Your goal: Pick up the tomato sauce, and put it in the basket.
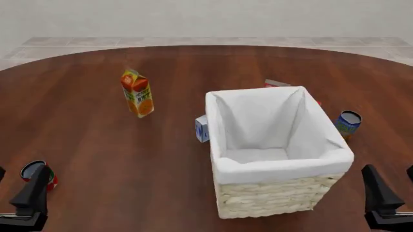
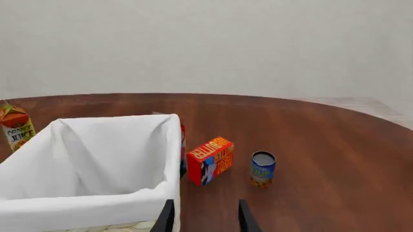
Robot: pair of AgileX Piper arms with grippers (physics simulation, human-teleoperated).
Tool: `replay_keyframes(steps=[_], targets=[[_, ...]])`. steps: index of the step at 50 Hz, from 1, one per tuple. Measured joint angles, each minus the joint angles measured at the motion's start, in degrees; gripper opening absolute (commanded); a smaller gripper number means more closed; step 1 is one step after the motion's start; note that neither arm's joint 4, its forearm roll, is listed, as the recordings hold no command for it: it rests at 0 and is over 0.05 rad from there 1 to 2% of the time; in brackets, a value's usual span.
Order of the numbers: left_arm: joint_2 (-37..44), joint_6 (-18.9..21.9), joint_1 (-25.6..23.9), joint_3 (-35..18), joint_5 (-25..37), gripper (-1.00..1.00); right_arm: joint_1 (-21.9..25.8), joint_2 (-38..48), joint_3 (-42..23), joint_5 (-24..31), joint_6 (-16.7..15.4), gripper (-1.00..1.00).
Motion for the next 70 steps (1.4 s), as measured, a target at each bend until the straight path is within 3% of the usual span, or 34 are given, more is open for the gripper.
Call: replay_keyframes(steps=[30, 35, 50, 70], targets=[[0.4, 0.0, -0.1, 0.0, -0.2, 1.00, 0.0, -1.2, 0.1, 0.8, 0.0, 1.00], [5.2, -0.1, -0.3, -0.3, -2.3, 1.00, 0.0, -1.3, 0.1, 0.8, 0.0, 1.00], [17.6, -2.2, 0.4, -9.0, 3.5, 1.00, 0.0, -1.3, 0.1, 0.9, 0.0, 1.00], [30.3, -3.9, 6.1, -19.8, 11.0, 1.00, 0.0, -1.2, 0.1, 0.8, 0.0, 1.00]])
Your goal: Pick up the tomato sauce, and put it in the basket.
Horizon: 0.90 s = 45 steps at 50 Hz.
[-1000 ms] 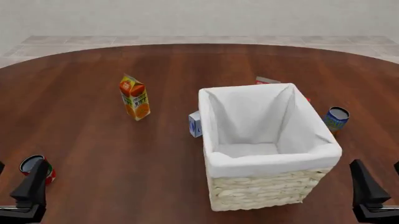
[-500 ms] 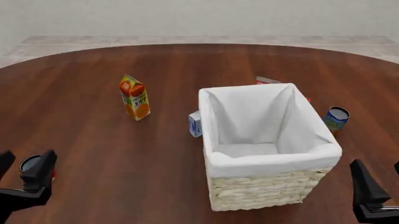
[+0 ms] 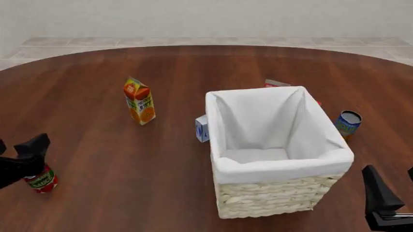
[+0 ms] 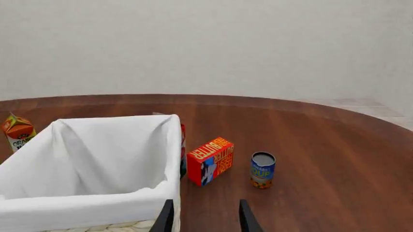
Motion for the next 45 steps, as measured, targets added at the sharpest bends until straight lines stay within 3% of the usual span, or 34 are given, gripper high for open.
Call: replay_keyframes(steps=[21, 45], targets=[[1.5, 3.8, 6.3, -7.4, 8.1, 1.00, 0.0, 0.0, -0.2, 0.2, 0.0, 1.00], [5.0, 9.2, 11.9, -7.6, 11.7, 1.00, 0.0, 0.1, 0.0, -0.1, 0.0, 1.00]])
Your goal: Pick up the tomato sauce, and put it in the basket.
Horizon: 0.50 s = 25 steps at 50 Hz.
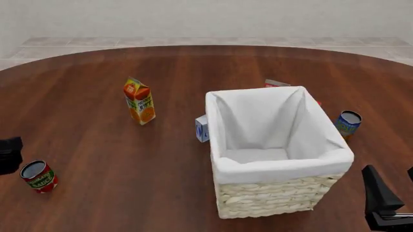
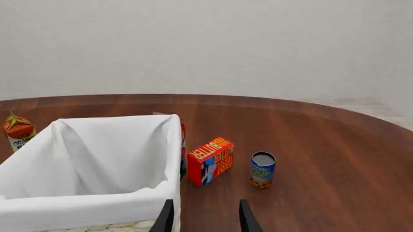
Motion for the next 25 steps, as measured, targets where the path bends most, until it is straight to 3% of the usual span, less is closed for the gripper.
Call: replay_keyframes(steps=[25], targets=[[8.7, -0.5, 4.1, 1.8, -7.1, 1.00, 0.0, 0.1, 0.0, -0.1, 0.0, 1.00]])
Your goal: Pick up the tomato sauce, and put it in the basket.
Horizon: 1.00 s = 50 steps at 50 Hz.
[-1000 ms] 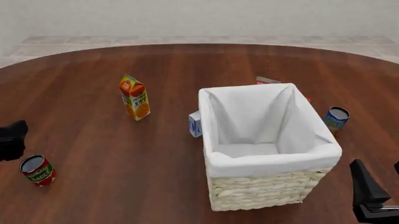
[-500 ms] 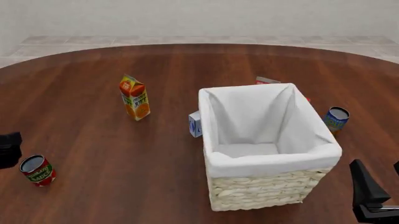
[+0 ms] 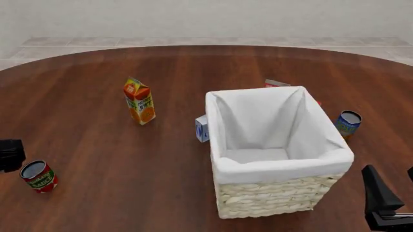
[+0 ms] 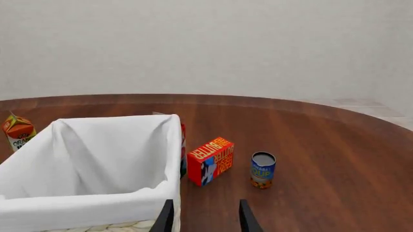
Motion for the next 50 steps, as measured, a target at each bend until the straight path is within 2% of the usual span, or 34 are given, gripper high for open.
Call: replay_keyframes(steps=[27, 50], targets=[[9.5, 1.2, 2.0, 4.2, -10.2, 1.00, 0.0, 0.0, 0.0, 0.0, 0.0, 1.00], [16.9, 1.3, 2.5, 5.6, -16.8, 1.00, 0.0, 0.0, 0.0, 0.0, 0.0, 1.00]])
